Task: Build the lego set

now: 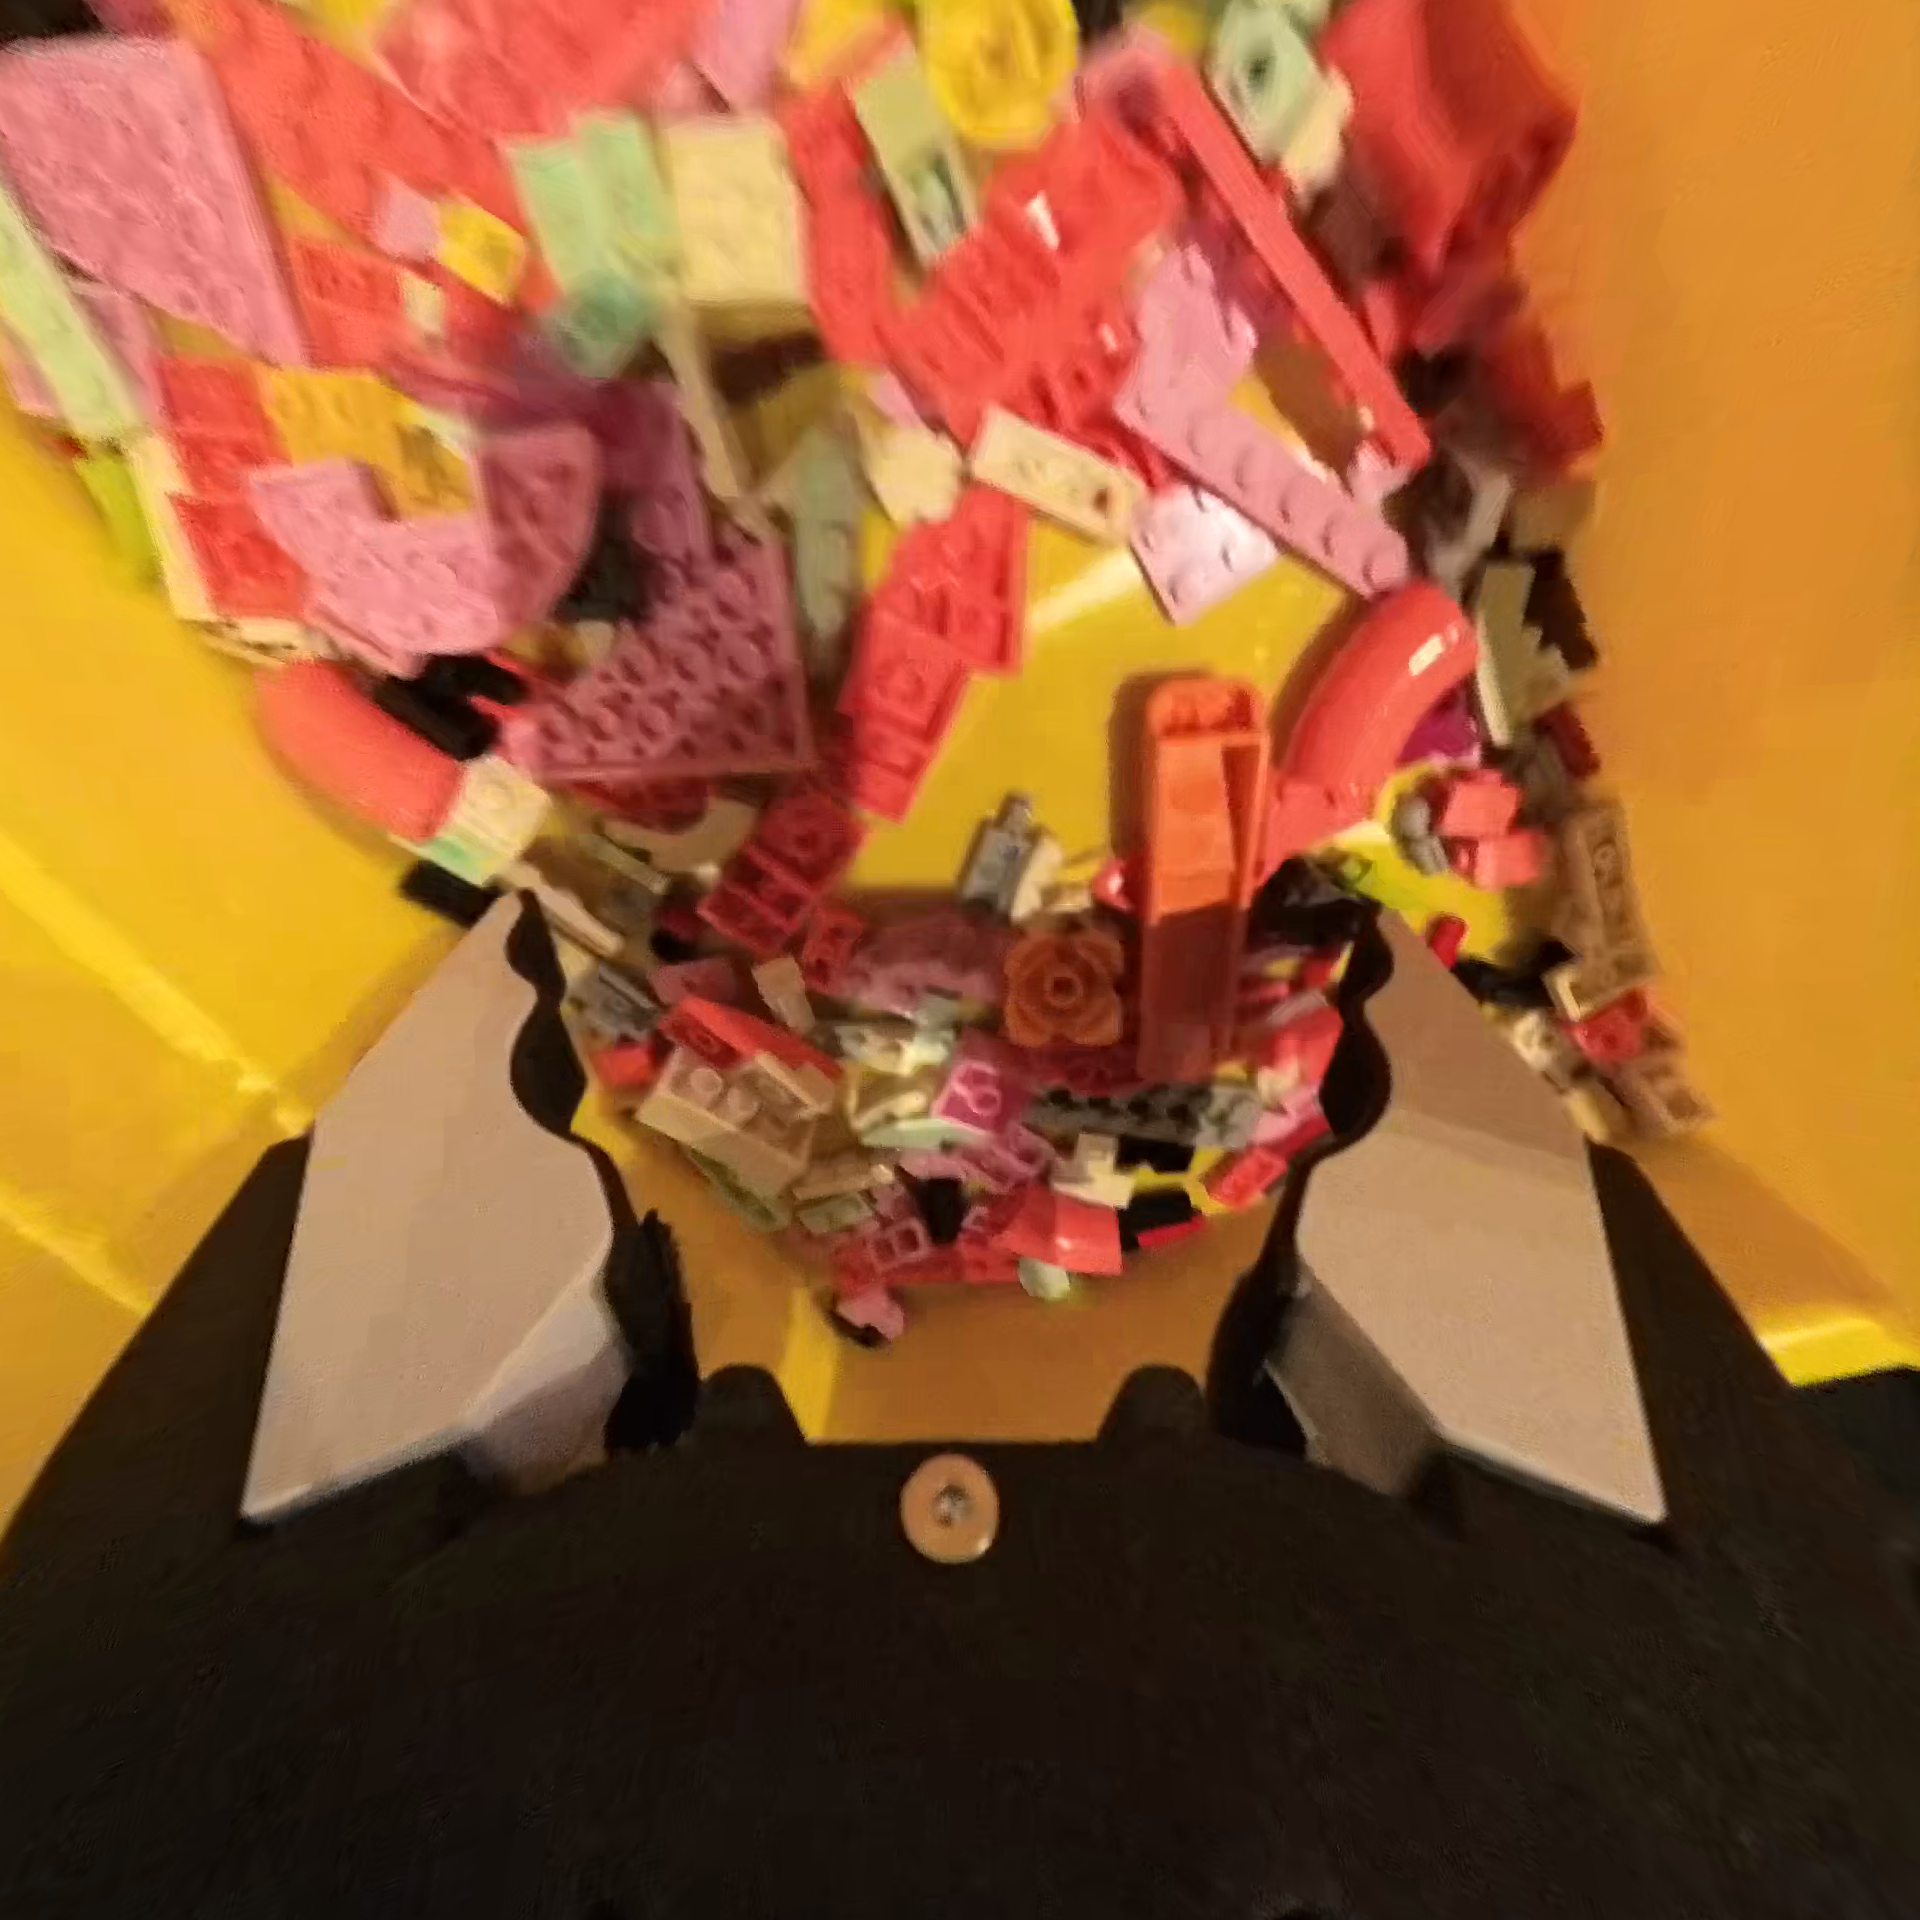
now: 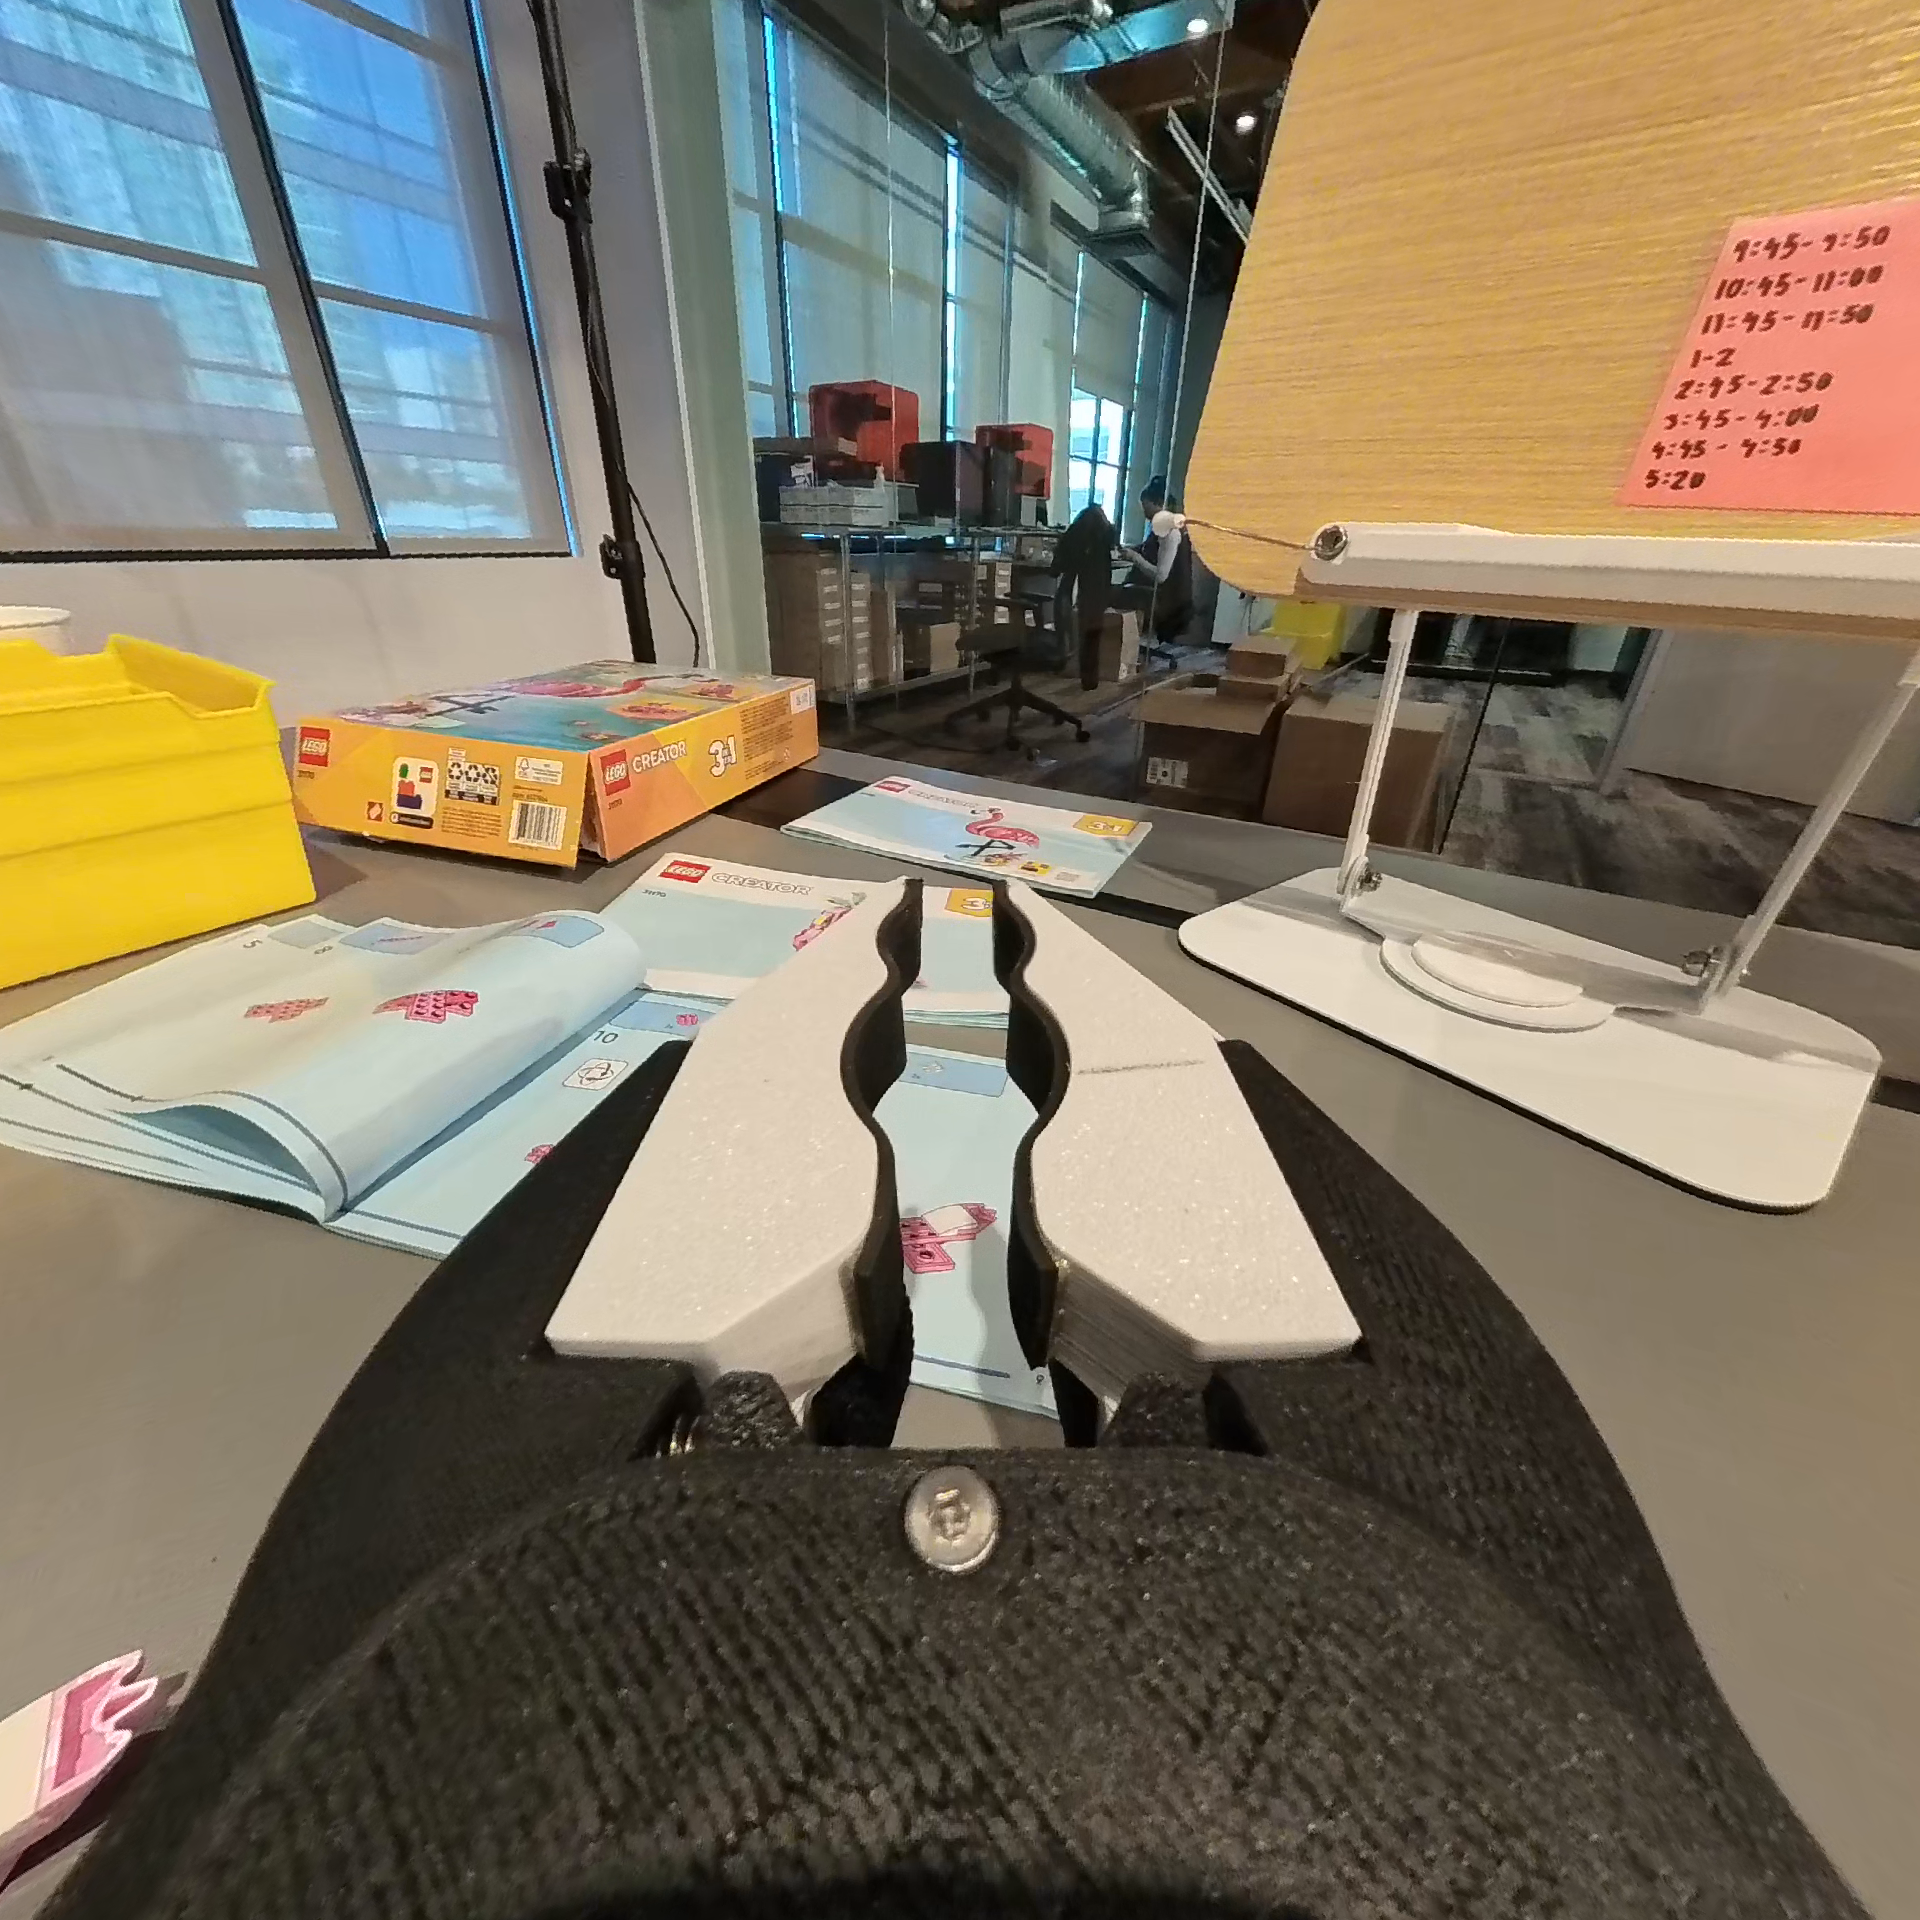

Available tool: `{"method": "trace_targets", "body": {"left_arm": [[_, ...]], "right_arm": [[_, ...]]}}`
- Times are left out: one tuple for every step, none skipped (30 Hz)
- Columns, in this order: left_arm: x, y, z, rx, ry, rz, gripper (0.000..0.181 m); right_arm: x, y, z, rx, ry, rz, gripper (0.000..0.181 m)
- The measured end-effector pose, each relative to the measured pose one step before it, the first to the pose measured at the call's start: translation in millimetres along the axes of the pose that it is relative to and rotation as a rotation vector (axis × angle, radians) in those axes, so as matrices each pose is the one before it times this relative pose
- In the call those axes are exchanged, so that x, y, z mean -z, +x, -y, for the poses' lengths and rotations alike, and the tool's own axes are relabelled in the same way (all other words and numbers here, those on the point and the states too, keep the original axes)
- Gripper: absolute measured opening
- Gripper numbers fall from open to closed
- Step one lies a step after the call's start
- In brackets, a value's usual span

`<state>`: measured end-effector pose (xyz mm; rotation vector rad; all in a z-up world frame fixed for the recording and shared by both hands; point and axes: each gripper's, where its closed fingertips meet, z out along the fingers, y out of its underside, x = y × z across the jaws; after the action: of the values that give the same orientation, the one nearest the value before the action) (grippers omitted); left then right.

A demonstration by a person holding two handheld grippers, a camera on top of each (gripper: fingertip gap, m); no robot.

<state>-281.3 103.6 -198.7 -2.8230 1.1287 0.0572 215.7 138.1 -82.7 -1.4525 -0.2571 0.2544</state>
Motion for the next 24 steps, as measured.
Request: {"method": "trace_targets", "body": {"left_arm": [[1.28, -7.88, 9.32, 0.0343, 0.0466, 0.0214, 0.142], [2.41, -11.59, 9.46, 0.0586, 0.0510, 0.0385, 0.133], [4.48, -10.64, 9.63, 0.0902, 0.0552, 0.0268, 0.117], [7.12, -3.03, 10.28, 0.0846, 0.0604, -0.0257, 0.103], [9.73, 5.95, 8.34, 0.0558, 0.0470, -0.0806, 0.100], [10.39, 4.28, 5.08, 0.0514, 0.0257, -0.0651, 0.096], [9.74, -0.57, 1.78, 0.0361, 0.0061, -0.0273, 0.090], [8.19, -4.11, -2.85, 0.0104, -0.0202, 0.0011, 0.075], [6.24, -6.63, -5.86, -0.0060, -0.0326, 0.0212, 0.054], [4.15, -6.95, -7.79, -0.0043, -0.0393, 0.0256, 0.035], [2.28, -4.39, -8.19, 0.0030, -0.0382, 0.0137, 0.019], [0.67, -0.76, -8.30, 0.0045, -0.0367, -0.0048, 0.000], [-0.82, -1.08, -8.46, 0.0047, -0.0365, 0.0051, 0.000], [-2.14, -6.12, -10.70, 0.0038, -0.0526, 0.0434, 0.000], [-3.33, -7.22, -10.90, -0.0042, -0.0572, 0.0573, 0.000], [-4.21, -2.61, -7.89, -0.0093, -0.0415, 0.0295, 0.000], [-3.62, -0.18, -4.77, -0.0021, -0.0270, 0.0146, 0.000], [-1.22, -2.04, -1.05, -0.0016, -0.0069, 0.0287, 0.000], [0.05, -1.44, 1.95, -0.0049, 0.0093, 0.0264, 0.000], [-0.38, 1.15, 2.27, -0.0075, 0.0087, 0.0081, 0.000], [-1.18, 1.99, 1.31, -0.0093, 0.0003, 0.0024, 0.000], [-2.16, 1.55, -0.17, -0.0105, -0.0101, 0.0042, 0.000], [-2.63, 0.07, -0.82, -0.0068, -0.0145, 0.0107, 0.000], [-2.86, -2.04, -1.15, -0.0037, -0.0173, 0.0226, 0.000]], "right_arm": [[-0.04, 0.18, 0.02, -0.0011, 0.0002, -0.0002, 0.011], [0.06, 0.12, 0.01, -0.0010, 0.0000, 0.0000, 0.011], [0.02, 0.06, 0.02, -0.0007, 0.0001, -0.0001, 0.011], [0.16, 0.12, 0.06, -0.0002, 0.0010, -0.0008, 0.011], [0.10, 0.07, 0.20, 0.0002, 0.0013, -0.0008, 0.011], [0.07, 0.09, 0.07, 0.0004, 0.0004, -0.0007, 0.011], [-0.03, -0.02, -0.01, 0.0006, -0.0001, -0.0003, 0.012], [0.01, 0.00, -0.03, 0.0006, -0.0002, 0.0003, 0.012], [-0.09, -0.13, -0.09, 0.0006, -0.0005, 0.0008, 0.012], [-0.01, -0.23, -0.05, 0.0006, -0.0004, 0.0012, 0.012], [-0.07, -0.19, -0.05, -0.0001, -0.0003, 0.0015, 0.012], [0.07, -0.28, -0.07, -0.0013, -0.0005, 0.0020, 0.012], [-0.04, -0.26, -0.05, -0.0016, -0.0003, 0.0019, 0.012], [0.04, -0.15, -0.01, -0.0008, -0.0001, 0.0014, 0.012], [0.01, -0.01, -0.03, -0.0001, -0.0002, 0.0000, 0.012], [-0.07, -0.04, -0.06, 0.0000, -0.0003, 0.0005, 0.012], [0.04, 0.10, -0.01, 0.0000, -0.0001, 0.0000, 0.012], [-0.02, -0.04, 0.04, 0.0000, 0.0003, 0.0003, 0.012], [0.01, -0.04, -0.02, 0.0000, -0.0002, 0.0003, 0.012], [0.01, -0.04, -0.02, 0.0001, -0.0002, 0.0003, 0.012], [0.09, 0.07, 0.08, 0.0000, 0.0005, -0.0001, 0.012], [0.08, 0.00, 0.11, -0.0004, 0.0007, 0.0003, 0.012], [0.11, -0.05, 0.05, -0.0011, 0.0003, 0.0002, 0.012], [0.03, 0.03, 0.01, -0.0012, 0.0000, -0.0001, 0.012]]}}
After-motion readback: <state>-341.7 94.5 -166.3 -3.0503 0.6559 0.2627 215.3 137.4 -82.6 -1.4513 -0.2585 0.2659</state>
